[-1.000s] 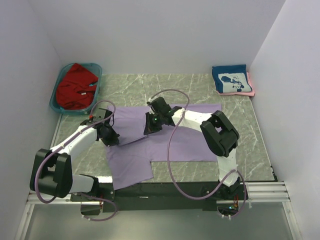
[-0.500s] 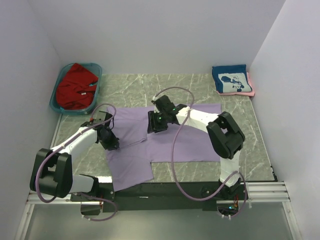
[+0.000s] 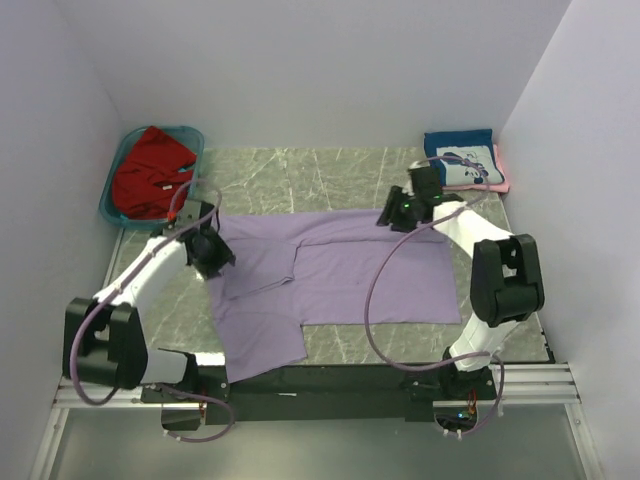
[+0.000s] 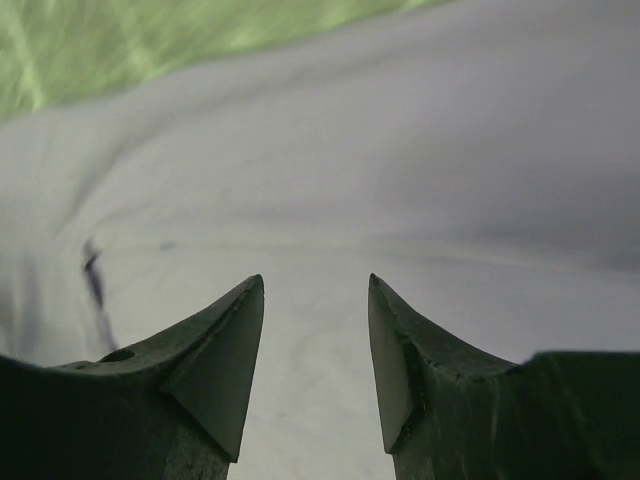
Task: Fold and stack the t-shirts
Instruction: Fold the tshirt
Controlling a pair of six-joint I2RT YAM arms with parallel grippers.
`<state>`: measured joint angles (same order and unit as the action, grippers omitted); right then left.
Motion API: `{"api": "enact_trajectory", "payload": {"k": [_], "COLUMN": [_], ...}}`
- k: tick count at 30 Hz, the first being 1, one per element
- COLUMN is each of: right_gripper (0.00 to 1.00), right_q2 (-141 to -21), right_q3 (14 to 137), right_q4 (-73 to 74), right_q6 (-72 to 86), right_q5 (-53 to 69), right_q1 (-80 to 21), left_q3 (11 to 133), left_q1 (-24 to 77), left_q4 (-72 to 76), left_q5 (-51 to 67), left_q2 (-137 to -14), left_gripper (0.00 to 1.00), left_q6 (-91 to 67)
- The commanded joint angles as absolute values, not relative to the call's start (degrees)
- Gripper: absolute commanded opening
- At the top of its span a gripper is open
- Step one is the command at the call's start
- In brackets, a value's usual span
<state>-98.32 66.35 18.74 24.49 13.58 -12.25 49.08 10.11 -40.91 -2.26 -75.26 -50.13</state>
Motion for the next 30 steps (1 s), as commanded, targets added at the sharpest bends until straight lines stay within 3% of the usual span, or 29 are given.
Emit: {"api": "enact_trajectory", "payload": {"k": [1,12,30], "right_gripper": [0.53,0.52,0.52], "right_q2": [-96.8,-106.3,-125.2], "right_q3": [66.5,70.8,91.1], "right_q4": [17.8,18.8,27.7], "right_q6": [23.1,25.6,25.0], "right_q5": [11.8,12.0,11.3], "right_q1": [-6.4,6.2,8.6], "left_q3": [56.8,73.0,86.6], "left_q1": [9.0,5.2,1.4], "left_q4": [-34.9,-30.9,-35.6], "left_q5": [-4.7,-6.2,-6.8], "left_q2": [-81.5,-107.0,-121.3], "left_gripper": [0.49,0.45,0.48], "left_q6": [-47.1,-44.6,-44.9]}}
